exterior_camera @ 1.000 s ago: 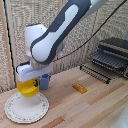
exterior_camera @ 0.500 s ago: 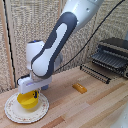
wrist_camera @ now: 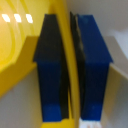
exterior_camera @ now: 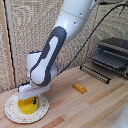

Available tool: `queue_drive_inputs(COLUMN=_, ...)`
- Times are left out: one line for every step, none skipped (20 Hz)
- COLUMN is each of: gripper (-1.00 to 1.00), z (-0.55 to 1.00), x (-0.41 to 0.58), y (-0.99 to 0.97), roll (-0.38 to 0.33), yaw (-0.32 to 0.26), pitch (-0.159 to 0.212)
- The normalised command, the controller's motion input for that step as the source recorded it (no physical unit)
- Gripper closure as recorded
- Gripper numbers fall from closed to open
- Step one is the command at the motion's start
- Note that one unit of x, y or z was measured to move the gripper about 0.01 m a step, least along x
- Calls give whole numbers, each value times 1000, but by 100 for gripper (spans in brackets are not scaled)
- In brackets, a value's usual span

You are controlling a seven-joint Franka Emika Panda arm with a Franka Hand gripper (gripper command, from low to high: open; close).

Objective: Notice the yellow vessel located before you. Bring your fastener close to the yellow vessel and smoothly hold it. Transfer the yellow vessel above the white plating and let go of your hold on it, then set the vessel on the plating.

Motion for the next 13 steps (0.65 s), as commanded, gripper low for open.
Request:
queue_drive_inputs(gripper=-100, z=0, x=320, y=0, roll=18, yaw=115, pitch=-21)
queue_drive_inputs(gripper=-100, z=9, x=280, y=0, roll=44, yaw=112, pitch=-3)
queue_drive_inputs(gripper=-100, z=117, x=209, y=-14, roll=44, yaw=116, pitch=0)
queue_drive_inputs(gripper=-100, z=280, x=194, y=-31, roll=32, yaw=101, pitch=2)
queue_drive_inputs(gripper=-100, z=366, x=174, y=-60, roll=32, yaw=73, pitch=19)
queue_drive_inputs(gripper=-100, z=506, x=171, y=-14, roll=7, yaw=26, pitch=62)
queue_drive_inputs(gripper=-100, z=520, x=91, y=-114, roll=33, yaw=14, pitch=93)
queue_drive_inputs(gripper=-100, z=663, x=83, y=-83, roll=4, yaw=0, pitch=117)
queue_drive_inputs(gripper=-100, z=769, x=57, y=-120, roll=13, yaw=0, pitch=133)
queue_drive_inputs(gripper=-100, z=780, x=37, y=-123, roll=9, yaw=0, pitch=129)
queue_drive_inputs(gripper=-100, z=826, x=34, y=-154, roll=10, yaw=0, pitch=129)
queue_drive_inputs(gripper=-100, z=829, x=180, y=-34, roll=0, yaw=69, pitch=106)
queue_drive_inputs(gripper=-100, z=700, x=251, y=-9, roll=11, yaw=16, pitch=146)
